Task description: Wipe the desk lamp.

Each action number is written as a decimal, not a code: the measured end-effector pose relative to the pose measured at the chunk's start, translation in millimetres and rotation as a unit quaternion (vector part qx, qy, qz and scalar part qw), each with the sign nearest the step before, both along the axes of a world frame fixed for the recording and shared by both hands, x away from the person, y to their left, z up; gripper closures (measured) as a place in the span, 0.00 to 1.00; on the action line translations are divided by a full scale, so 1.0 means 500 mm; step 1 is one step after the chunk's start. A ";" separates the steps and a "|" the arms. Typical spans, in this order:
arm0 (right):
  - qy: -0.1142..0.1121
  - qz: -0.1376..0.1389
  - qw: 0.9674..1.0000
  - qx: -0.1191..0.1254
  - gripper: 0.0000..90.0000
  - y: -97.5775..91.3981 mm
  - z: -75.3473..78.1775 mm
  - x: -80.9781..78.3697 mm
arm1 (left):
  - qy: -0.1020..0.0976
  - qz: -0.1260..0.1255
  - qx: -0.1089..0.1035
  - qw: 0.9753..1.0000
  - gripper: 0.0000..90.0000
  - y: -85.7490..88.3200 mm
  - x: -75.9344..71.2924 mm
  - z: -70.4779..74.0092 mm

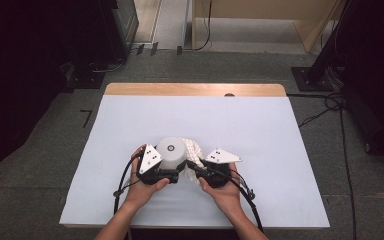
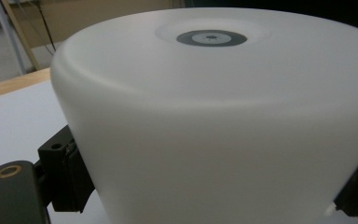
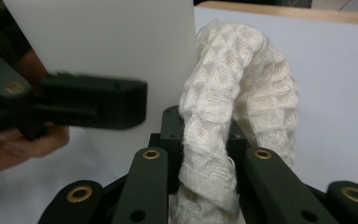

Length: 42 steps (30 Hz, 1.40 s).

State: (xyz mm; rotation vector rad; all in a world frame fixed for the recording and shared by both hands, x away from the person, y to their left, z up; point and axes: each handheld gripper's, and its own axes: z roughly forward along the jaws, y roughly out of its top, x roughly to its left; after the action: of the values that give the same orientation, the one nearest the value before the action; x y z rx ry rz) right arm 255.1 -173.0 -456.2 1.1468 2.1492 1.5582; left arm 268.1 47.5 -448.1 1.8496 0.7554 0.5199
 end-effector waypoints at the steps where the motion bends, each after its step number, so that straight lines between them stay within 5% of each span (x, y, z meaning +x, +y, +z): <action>1: -0.006 -0.001 1.000 0.004 0.86 -0.003 0.007 -0.002 | 0.001 0.000 0.003 1.000 0.09 -0.002 0.000 -0.003; 8: -0.051 -0.008 0.998 0.031 0.86 -0.024 0.047 -0.014 | 0.003 0.001 0.022 1.000 0.09 -0.012 0.005 -0.021; 13: -0.039 -0.032 0.999 0.020 0.86 -0.039 0.032 -0.002 | 0.015 0.011 0.033 0.999 0.09 -0.006 0.018 -0.043; 19: -0.029 -0.050 0.998 0.010 0.86 -0.052 0.017 0.006 | 0.010 0.019 0.021 1.000 0.06 0.004 0.011 -0.047; 25: -0.019 -0.053 0.998 0.002 0.86 -0.054 0.005 0.011 | 0.012 0.064 0.013 0.998 0.03 0.001 -0.010 -0.037; 28: -0.013 -0.058 0.998 -0.001 0.86 -0.059 -0.002 0.015 | 0.016 0.103 0.038 0.994 0.03 -0.018 -0.020 -0.039; 31: -0.011 -0.058 0.998 -0.005 0.86 -0.059 -0.008 0.017 | 0.013 0.115 0.041 0.992 0.08 -0.026 -0.026 -0.037; 35: -0.002 -0.052 0.999 -0.009 0.86 -0.051 -0.015 0.017 | 0.004 0.092 0.035 0.995 0.09 -0.017 -0.023 -0.031; 39: -0.001 -0.041 0.999 -0.010 0.86 -0.039 -0.020 0.014 | 0.007 0.043 -0.024 0.999 0.09 0.016 -0.012 -0.007; 42: -0.002 -0.028 1.000 -0.005 0.86 -0.026 -0.019 0.009 | -0.002 0.000 -0.056 0.998 0.10 0.037 -0.008 0.015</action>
State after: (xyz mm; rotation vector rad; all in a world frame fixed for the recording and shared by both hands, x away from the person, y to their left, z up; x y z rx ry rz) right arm 259.8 -186.2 -465.8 1.1899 2.1019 1.5241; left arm 263.9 65.9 -440.7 1.7454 0.7667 0.4713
